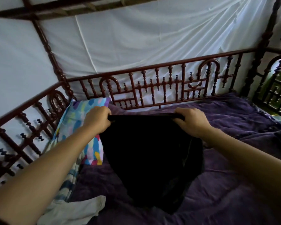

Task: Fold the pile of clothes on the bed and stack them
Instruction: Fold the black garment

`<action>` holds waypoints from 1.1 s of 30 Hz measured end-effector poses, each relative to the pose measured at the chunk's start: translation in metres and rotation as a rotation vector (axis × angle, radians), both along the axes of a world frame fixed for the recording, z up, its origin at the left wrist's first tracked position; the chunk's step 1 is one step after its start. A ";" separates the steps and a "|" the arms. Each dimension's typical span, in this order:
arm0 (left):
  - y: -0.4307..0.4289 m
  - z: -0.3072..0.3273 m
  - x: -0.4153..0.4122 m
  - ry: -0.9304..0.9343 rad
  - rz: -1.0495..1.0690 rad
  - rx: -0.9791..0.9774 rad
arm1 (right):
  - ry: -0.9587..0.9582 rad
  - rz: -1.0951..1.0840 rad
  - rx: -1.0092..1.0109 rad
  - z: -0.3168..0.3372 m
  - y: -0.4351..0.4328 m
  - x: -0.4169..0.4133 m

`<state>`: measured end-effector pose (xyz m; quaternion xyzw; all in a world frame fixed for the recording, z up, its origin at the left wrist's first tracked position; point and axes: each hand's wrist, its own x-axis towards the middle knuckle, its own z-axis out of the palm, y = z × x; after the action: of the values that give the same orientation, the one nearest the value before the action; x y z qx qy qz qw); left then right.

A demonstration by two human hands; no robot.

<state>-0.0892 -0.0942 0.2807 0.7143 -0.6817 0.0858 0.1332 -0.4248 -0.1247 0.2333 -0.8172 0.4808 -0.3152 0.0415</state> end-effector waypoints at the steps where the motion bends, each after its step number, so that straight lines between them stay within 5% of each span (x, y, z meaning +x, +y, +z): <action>1: -0.007 -0.005 0.005 0.084 0.029 -0.055 | 0.113 -0.019 -0.046 0.001 -0.007 -0.004; 5: -0.044 -0.023 -0.009 0.323 -0.083 -0.148 | 0.196 -0.223 0.061 -0.013 -0.042 -0.035; 12: -0.142 -0.038 -0.076 0.728 -0.438 -0.155 | -0.007 -0.329 0.015 0.010 -0.062 -0.104; 16: -0.179 -0.085 -0.078 0.822 -0.438 0.137 | -0.090 -0.225 0.202 -0.026 -0.049 -0.098; 24: -0.113 -0.300 -0.033 0.300 -0.308 0.811 | 0.046 -0.224 1.211 -0.279 0.032 -0.039; 30: -0.054 -0.379 -0.024 0.028 -0.189 1.193 | 0.204 -0.135 1.583 -0.373 0.090 -0.029; 33: -0.058 -0.387 -0.044 -0.006 -0.167 1.244 | 0.213 -0.218 1.564 -0.384 0.079 -0.065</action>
<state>-0.1330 -0.1520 -0.1060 0.6020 -0.6579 -0.3357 -0.3034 -0.4900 -0.0452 -0.1503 -0.5252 0.6413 0.1912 0.5256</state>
